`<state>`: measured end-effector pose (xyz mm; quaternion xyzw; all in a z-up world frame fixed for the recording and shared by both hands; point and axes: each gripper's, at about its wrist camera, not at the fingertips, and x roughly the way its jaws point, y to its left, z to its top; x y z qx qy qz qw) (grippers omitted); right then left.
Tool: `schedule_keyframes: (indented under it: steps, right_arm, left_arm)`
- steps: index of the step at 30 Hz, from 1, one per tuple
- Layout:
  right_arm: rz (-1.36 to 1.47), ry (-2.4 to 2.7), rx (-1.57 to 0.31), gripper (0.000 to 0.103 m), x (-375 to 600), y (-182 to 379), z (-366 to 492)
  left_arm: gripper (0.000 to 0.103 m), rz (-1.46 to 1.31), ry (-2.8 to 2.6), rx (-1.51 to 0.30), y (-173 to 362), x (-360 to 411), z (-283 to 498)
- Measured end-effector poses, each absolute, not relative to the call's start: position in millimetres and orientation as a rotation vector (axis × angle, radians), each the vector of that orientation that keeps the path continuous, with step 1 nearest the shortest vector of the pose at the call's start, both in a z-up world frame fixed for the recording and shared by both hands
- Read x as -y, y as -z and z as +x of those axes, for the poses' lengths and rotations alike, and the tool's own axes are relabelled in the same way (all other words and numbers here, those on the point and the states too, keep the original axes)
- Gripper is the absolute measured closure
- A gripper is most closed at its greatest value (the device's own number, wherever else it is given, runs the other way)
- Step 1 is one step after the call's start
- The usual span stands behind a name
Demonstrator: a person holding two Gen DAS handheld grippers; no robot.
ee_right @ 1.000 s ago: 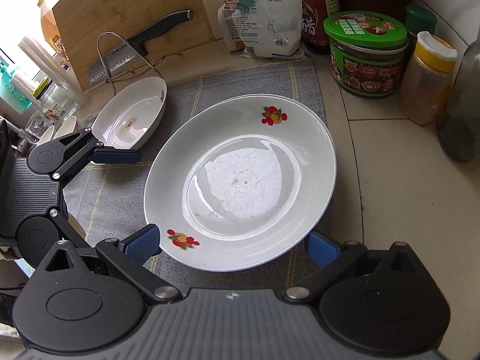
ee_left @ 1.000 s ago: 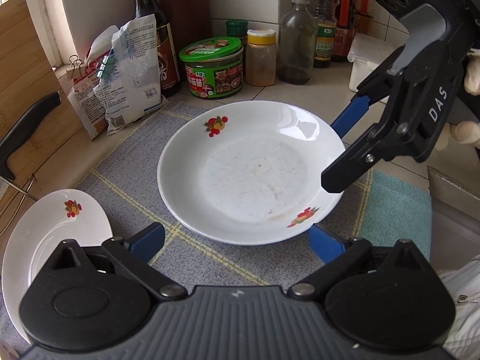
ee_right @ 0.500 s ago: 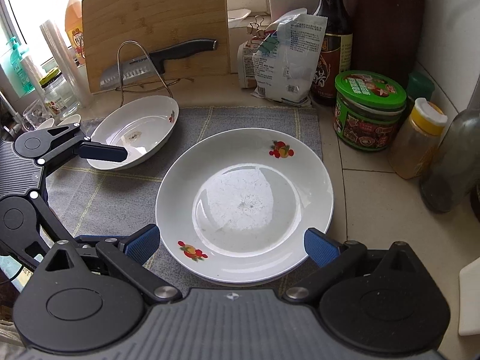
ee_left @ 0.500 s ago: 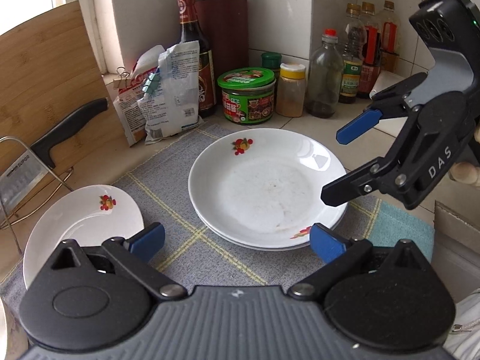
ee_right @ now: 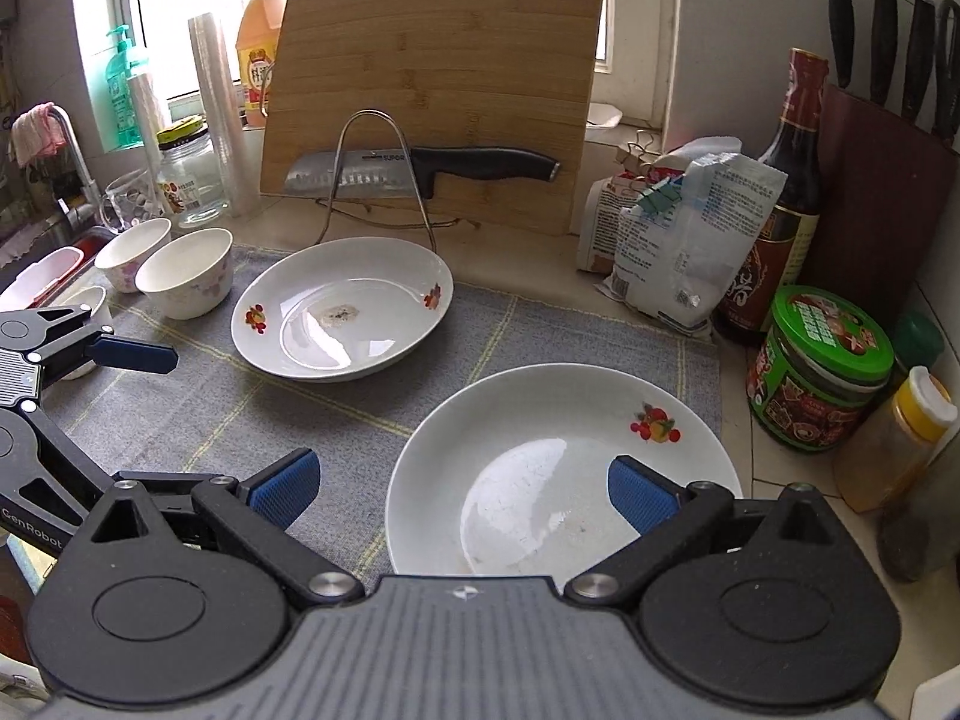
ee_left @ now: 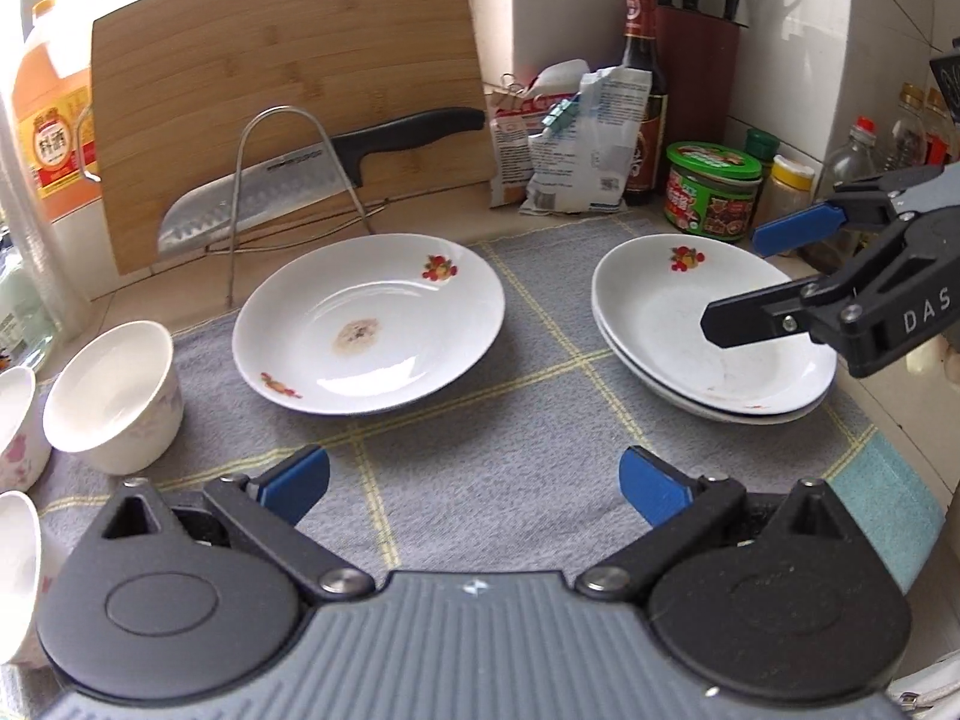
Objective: Organize plates and bowls
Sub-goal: 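Move the right tool toward the stained white flower plate by the knife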
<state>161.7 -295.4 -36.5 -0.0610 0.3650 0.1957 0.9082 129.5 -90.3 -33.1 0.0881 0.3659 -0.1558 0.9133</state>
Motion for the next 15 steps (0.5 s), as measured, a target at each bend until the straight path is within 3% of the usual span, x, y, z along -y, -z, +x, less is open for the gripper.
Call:
schedule_keyframes:
  steps: [15]
  right_arm:
    - [-0.161,-0.502,-0.815,0.000,236.4,55.1,192.6]
  left_arm:
    - [0.001,0.164,0.270,-0.847,70.6,57.0,154.1]
